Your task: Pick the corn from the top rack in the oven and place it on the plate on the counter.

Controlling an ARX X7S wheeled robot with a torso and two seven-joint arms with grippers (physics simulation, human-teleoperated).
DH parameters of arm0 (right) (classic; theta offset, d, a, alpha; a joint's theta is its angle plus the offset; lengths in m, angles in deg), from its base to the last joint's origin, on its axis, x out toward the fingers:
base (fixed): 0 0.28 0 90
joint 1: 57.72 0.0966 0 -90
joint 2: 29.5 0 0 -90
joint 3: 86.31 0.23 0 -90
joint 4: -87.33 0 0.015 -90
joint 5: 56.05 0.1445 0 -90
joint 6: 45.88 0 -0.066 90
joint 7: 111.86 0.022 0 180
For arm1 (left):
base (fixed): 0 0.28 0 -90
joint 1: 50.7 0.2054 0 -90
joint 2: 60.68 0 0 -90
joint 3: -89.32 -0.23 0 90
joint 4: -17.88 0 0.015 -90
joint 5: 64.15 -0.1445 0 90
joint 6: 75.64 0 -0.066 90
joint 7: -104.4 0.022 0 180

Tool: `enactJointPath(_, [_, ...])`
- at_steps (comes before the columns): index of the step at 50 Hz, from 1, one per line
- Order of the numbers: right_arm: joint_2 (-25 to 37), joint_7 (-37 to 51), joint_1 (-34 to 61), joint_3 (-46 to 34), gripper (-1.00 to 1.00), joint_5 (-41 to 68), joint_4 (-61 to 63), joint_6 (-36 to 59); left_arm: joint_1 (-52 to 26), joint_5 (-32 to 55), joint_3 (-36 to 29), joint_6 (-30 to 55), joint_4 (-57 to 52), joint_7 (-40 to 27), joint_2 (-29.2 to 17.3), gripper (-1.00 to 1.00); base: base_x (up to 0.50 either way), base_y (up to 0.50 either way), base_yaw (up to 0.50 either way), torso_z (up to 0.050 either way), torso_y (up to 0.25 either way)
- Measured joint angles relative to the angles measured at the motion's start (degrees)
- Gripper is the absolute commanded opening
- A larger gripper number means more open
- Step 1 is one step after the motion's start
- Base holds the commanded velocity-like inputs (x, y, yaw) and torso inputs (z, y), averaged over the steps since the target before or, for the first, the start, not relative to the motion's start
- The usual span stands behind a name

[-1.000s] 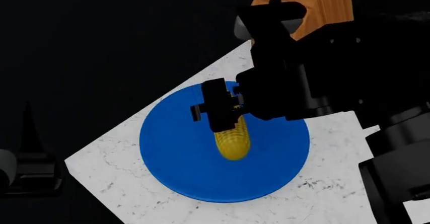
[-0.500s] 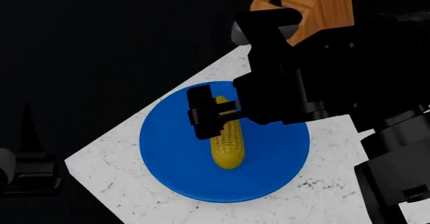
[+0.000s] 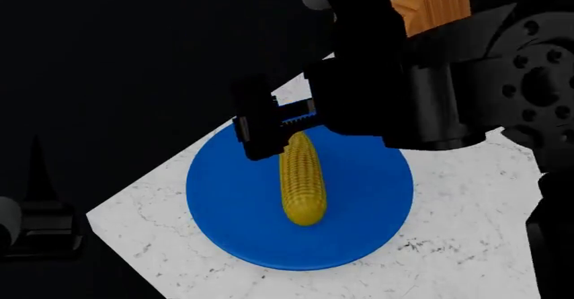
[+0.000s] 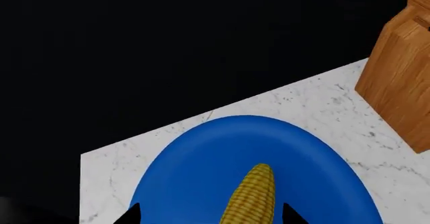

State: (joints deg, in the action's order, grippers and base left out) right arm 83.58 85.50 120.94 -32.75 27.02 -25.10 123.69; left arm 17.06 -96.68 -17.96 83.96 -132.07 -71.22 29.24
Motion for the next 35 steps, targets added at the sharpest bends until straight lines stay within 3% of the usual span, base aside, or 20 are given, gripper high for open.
enactJointPath(20, [9.3, 26.2, -9.4, 11.3, 1.0, 23.6, 28.6, -3.7, -1.5, -2.2, -1.4, 0.3, 0.0, 0.8, 0.0, 1.0, 0.0, 0.0, 0.0, 0.0, -0.001])
enactJointPath(35, [18.0, 36.6, -16.2, 22.1, 1.0, 34.4, 47.8, -11.7, -2.5, -4.0, -3.9, -0.6, 0.0, 0.1, 0.1, 1.0, 0.0, 0.0, 0.0, 0.0, -0.001])
